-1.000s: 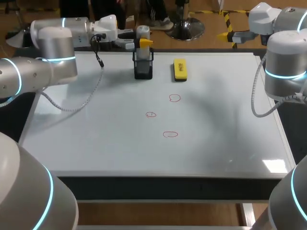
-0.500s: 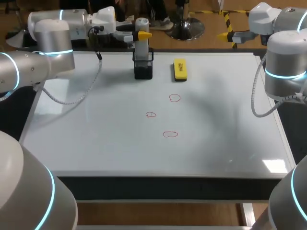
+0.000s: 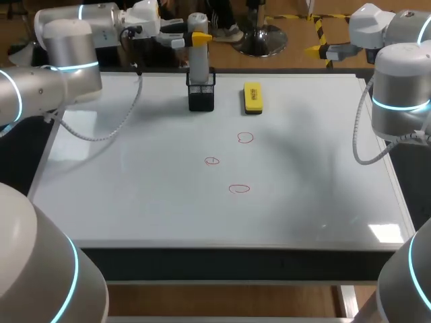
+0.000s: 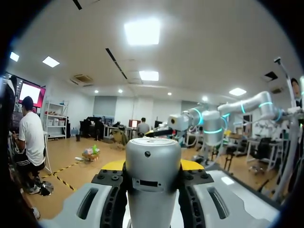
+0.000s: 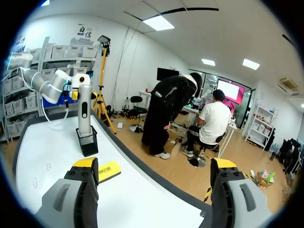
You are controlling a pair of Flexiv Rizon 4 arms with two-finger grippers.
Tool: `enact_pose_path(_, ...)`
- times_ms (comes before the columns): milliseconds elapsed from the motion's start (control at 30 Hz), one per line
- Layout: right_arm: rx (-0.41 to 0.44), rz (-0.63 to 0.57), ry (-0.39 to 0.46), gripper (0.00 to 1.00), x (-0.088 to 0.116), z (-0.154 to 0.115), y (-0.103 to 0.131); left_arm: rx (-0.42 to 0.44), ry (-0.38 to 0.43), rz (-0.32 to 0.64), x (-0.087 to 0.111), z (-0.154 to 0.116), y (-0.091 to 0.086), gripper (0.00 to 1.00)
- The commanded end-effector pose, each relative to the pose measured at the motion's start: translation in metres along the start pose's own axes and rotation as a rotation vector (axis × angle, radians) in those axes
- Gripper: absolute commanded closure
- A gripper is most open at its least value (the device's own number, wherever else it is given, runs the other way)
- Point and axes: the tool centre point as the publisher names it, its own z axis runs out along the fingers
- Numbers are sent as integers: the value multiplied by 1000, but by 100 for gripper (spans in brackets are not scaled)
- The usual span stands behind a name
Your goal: Pick up the inspection probe, press it on each red-marked spot on the whiteboard one by one, put down the probe, pick up the eraser, and wipe off all the red marks.
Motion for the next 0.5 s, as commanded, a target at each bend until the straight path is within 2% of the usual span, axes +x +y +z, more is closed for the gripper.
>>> enact_pose_path(33, 1, 0, 0, 0, 0, 0, 0, 6, -11, -4, 3, 1, -8, 100)
enact_pose_path(67, 1, 0, 0, 0, 0, 0, 0, 26, 2, -14, 4, 2, -11, 100)
enact_pose_path(233, 1, 0, 0, 0, 0, 0, 0, 23, 6, -3, 7, 3, -21, 100)
enact_pose_path(500, 1, 0, 0, 0, 0, 0, 0, 25, -12, 11, 11, -10, -36, 100)
